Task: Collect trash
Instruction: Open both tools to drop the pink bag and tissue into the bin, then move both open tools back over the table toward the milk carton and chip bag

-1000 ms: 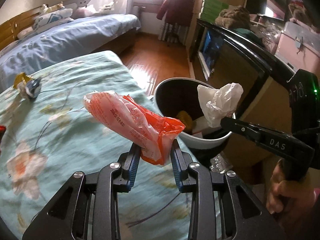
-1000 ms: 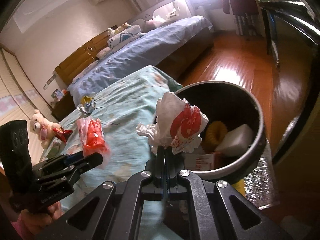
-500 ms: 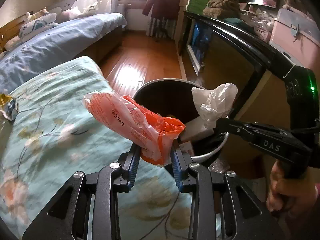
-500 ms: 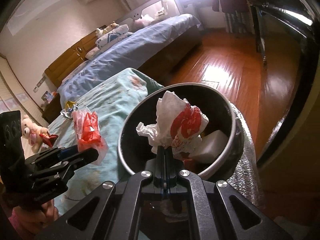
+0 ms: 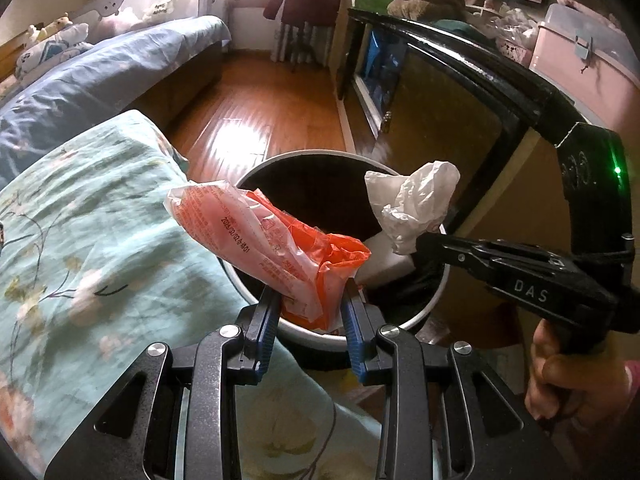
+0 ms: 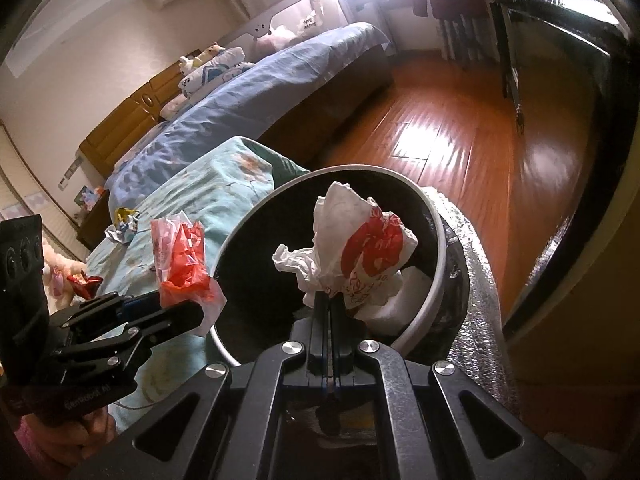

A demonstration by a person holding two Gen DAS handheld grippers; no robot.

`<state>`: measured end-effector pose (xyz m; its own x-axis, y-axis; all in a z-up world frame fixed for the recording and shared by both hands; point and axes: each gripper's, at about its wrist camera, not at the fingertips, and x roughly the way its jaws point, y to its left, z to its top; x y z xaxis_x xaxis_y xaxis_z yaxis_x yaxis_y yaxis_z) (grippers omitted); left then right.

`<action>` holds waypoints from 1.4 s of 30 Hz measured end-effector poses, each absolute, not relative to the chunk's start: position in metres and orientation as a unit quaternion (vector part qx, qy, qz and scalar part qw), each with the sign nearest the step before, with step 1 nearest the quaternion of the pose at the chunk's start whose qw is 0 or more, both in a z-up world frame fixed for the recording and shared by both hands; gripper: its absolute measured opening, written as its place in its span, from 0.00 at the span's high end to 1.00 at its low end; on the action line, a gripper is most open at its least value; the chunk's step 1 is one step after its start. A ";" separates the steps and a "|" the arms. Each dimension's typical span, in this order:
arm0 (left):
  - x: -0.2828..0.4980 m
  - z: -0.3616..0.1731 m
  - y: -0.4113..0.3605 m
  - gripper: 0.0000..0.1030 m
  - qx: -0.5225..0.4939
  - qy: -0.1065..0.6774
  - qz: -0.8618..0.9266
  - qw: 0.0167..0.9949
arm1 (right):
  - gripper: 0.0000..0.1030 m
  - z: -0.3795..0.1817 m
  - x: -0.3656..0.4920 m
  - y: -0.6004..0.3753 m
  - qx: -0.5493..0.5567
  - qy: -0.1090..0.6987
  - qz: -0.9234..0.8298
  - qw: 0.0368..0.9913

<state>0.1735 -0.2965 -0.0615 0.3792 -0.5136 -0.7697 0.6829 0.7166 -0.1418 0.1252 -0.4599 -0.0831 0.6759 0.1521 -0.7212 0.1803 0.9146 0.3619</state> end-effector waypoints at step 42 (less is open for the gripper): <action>0.160 -0.064 -0.127 0.51 -0.012 0.425 -0.224 0.877 | 0.18 -0.062 0.137 -0.363 0.218 0.381 0.067 0.896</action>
